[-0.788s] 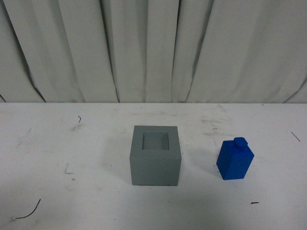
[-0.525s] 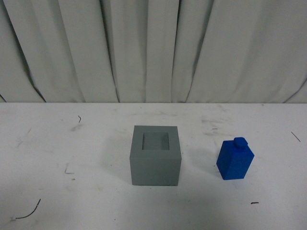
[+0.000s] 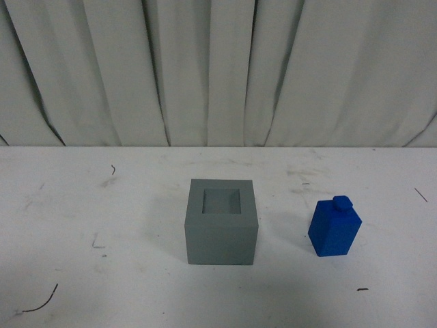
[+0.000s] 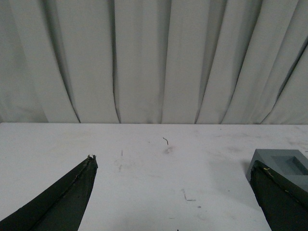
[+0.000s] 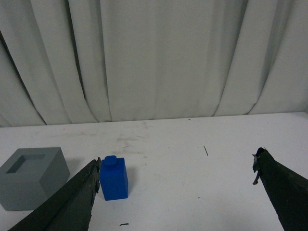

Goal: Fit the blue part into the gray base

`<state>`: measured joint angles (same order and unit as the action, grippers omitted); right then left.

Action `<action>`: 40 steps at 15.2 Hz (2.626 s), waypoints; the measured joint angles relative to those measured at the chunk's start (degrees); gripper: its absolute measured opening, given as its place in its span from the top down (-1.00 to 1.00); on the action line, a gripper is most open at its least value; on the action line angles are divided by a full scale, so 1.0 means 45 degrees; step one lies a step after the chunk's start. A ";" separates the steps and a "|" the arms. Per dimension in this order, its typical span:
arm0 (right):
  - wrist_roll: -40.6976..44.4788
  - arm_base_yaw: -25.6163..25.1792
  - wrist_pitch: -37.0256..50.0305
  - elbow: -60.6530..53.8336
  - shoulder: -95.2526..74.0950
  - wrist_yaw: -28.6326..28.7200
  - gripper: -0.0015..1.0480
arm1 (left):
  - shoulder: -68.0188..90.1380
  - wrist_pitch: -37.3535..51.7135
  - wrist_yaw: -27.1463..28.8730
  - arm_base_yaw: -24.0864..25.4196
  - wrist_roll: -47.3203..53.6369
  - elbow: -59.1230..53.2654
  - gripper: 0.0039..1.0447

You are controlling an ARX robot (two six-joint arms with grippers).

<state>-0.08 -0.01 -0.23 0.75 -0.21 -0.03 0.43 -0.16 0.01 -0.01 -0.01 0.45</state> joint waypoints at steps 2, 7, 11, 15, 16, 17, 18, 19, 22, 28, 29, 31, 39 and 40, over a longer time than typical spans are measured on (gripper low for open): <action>0.0000 0.0000 0.0000 0.0000 0.0000 0.0000 -0.88 | 0.0000 0.0000 0.0000 0.0000 0.0005 0.0000 -0.88; 0.0000 0.0000 0.0000 0.0000 0.0000 0.0000 -0.88 | 0.0000 0.0000 0.0000 0.0000 0.0005 0.0000 -0.88; 0.0000 0.0000 0.0000 0.0000 0.0000 0.0000 -0.88 | 0.0000 0.0000 0.0000 0.0000 0.0005 0.0000 -0.88; 0.0000 0.0000 0.0000 0.0000 0.0000 0.0000 -0.88 | 0.0000 0.0000 0.0000 0.0000 0.0005 0.0000 -0.88; 0.0000 0.0000 0.0000 0.0000 0.0000 0.0000 -0.88 | 0.0000 0.0000 0.0000 0.0000 0.0000 0.0000 -0.88; 0.0000 0.0000 0.0000 0.0000 0.0000 0.0000 -0.88 | 0.0000 0.0000 0.0000 0.0000 0.0005 0.0000 -0.88; 0.0000 0.0000 0.0000 0.0000 0.0000 0.0000 -0.88 | 0.0000 0.0000 0.0000 0.0000 0.0000 0.0000 -0.88; 0.0000 0.0000 0.0000 0.0000 0.0000 0.0000 -0.88 | 0.0000 0.0000 0.0000 0.0000 0.0000 0.0000 -0.88; -0.0005 0.0000 0.0000 0.0000 0.0000 0.0000 -0.88 | 0.0000 -0.0005 0.0000 0.0000 0.0005 0.0000 -0.88; -0.0092 0.0015 -0.0083 0.0005 -0.0019 -0.0078 -0.88 | 0.0000 0.0000 0.0000 0.0000 0.0000 0.0000 -0.88; -0.0602 -0.0049 0.0005 0.0019 -0.0481 -0.0257 -0.88 | 0.0000 0.0000 0.0000 0.0000 0.0005 0.0000 -0.88; -0.0928 -0.1107 0.2244 0.0262 -0.2623 0.0646 -0.88 | 0.0000 -0.0005 0.0000 0.0000 0.0000 0.0000 -0.88; 0.2341 -0.2331 0.7665 0.9661 -1.8821 0.5625 -0.88 | 0.0000 0.0000 0.0000 0.0000 0.0000 0.0000 -0.88; 0.3337 -0.2331 0.6912 1.0788 -1.9778 0.6572 -0.88 | 0.0000 0.0000 0.0000 0.0000 0.0000 0.0000 -0.88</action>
<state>14.94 -10.50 30.87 49.30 -89.21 29.54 0.43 -0.16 0.01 -0.01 -0.01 0.45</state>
